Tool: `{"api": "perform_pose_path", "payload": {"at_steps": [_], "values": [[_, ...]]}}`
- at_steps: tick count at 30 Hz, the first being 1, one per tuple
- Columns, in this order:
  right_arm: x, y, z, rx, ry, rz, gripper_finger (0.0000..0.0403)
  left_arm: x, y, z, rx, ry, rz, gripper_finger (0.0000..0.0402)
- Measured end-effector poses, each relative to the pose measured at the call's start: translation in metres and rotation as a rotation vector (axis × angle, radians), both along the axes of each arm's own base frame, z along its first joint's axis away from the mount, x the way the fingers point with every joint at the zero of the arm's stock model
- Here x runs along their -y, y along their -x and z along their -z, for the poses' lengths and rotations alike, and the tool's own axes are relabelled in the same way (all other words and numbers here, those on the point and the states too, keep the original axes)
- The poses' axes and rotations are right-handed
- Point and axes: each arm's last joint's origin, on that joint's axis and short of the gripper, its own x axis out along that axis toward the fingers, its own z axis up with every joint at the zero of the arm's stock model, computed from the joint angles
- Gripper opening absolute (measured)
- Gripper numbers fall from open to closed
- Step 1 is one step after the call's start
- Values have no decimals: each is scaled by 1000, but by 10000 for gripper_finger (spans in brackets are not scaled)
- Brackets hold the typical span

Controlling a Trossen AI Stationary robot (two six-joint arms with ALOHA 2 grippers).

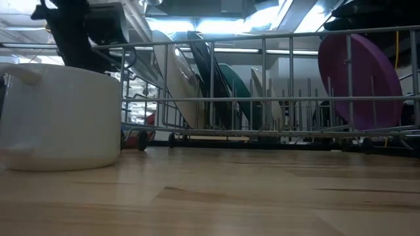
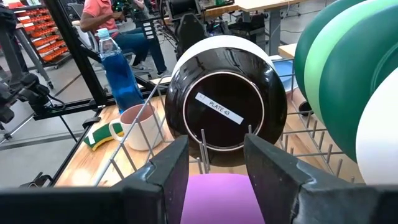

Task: Sort dishes
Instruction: Put the light blue plate into the dishwasher rack

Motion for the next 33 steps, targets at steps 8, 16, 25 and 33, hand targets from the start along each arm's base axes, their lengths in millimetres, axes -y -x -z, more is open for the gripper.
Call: {"api": "perform_pose_path", "payload": {"at_steps": [8,16,25,33], "values": [[0,0,0,-1,0,-1,160,-20,-2,4,27,13,-10,166],[0,0,1,-8,-1,-1,160,-34,0,4,36,105,7,166],[0,0,1,-7,-1,-2,160,-40,2,5,14,139,40,166],[0,0,1,-8,-1,-2,160,-44,2,9,-35,195,100,166]]}}
